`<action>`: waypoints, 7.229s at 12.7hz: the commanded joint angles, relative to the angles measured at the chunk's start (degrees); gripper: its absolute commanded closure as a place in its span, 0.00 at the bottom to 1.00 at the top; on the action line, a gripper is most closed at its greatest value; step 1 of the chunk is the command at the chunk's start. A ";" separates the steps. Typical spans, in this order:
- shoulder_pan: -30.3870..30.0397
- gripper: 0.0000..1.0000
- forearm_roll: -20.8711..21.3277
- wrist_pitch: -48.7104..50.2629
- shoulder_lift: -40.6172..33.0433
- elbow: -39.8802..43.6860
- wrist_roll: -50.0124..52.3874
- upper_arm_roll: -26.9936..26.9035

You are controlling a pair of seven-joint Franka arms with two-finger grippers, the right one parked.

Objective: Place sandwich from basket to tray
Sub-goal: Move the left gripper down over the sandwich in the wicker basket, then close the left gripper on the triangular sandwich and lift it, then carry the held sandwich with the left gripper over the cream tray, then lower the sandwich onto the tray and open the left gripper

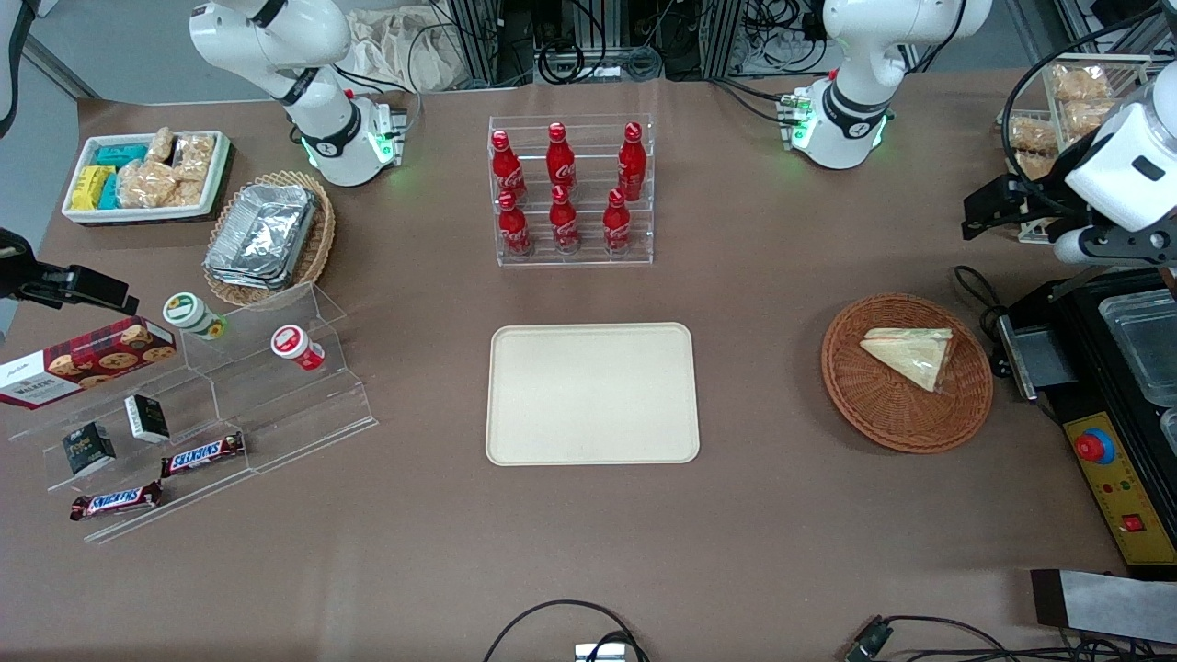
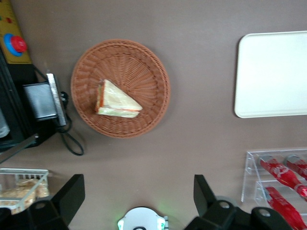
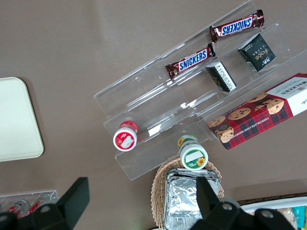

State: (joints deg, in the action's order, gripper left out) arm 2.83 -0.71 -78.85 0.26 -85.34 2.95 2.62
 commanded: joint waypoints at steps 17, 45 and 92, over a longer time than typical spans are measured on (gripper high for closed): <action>-4.59 0.00 2.46 -24.82 0.97 -22.82 30.25 -1.57; -11.27 0.90 1.41 -77.86 7.21 -57.40 39.06 -1.30; 13.25 0.11 36.48 -42.96 44.91 -4.05 51.80 28.84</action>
State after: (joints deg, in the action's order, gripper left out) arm 15.40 34.71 -122.67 43.74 -91.35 53.51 32.09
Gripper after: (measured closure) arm 0.731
